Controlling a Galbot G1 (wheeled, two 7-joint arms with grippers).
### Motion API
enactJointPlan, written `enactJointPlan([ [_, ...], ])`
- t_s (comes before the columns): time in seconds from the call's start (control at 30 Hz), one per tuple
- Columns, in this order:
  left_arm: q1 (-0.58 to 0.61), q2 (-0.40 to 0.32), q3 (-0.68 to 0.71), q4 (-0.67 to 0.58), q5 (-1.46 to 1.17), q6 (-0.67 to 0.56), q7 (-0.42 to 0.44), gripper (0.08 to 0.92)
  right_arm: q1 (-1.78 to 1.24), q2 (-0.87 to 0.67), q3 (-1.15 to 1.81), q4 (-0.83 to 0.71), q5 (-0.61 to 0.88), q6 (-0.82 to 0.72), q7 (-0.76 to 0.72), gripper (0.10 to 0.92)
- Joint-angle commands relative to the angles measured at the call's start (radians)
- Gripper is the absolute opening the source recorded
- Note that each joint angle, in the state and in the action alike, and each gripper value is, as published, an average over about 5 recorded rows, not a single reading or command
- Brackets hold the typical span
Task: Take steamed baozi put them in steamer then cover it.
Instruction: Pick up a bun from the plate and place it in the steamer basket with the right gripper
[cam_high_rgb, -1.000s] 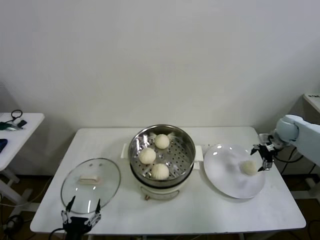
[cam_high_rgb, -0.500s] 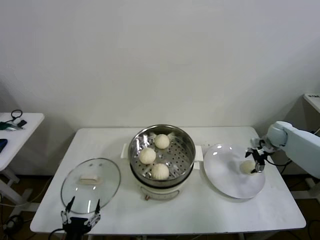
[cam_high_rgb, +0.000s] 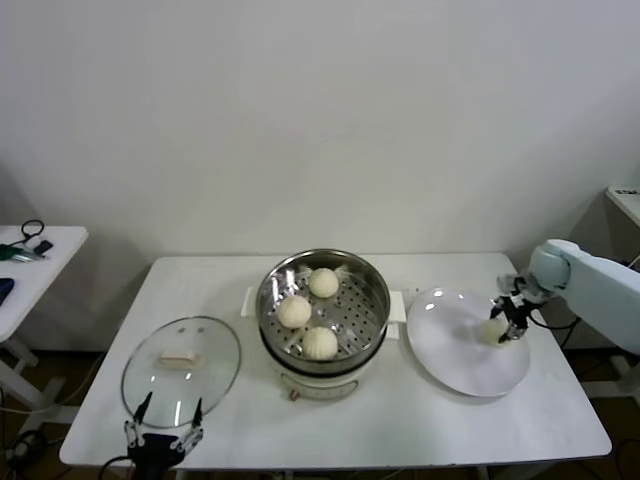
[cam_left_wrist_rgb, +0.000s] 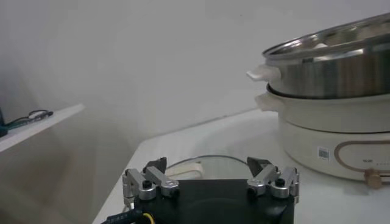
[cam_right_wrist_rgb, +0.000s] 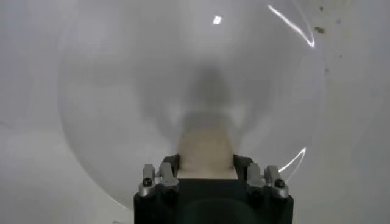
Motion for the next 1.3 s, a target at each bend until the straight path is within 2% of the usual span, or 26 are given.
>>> enactJointPlan([
  [0.03,0.002,-0.001,-0.002,0.000,0.000,0.000,0.000,0.823,0.241,0.006,-0.204,0.072,0.151,-0.028,-0.039,0.612],
  [0.33,-0.003,0.005,0.003,0.001,-0.001,0.003,0.001,0.823,0.806,0.100,-0.596,0.398,0.533,-0.142,-0.053,0.613],
  [0.47,-0.004,0.011,0.004,-0.004,-0.003,0.005,0.003,0.823,0.947,0.170,-0.618,0.522,0.702,-0.210,-0.029,0.613],
  [0.6,-0.003,0.016,0.005,-0.010,-0.004,0.007,0.005,0.823,0.937,0.217,-0.550,0.611,0.797,-0.290,0.039,0.613],
  [0.83,0.006,0.017,0.011,-0.028,-0.004,0.008,0.006,0.823,0.743,0.267,-0.458,0.673,0.781,-0.380,0.180,0.614],
  [1.3,0.016,0.016,0.001,-0.039,-0.007,0.007,0.006,0.823,0.435,0.310,-0.363,0.554,0.579,-0.430,0.260,0.615],
])
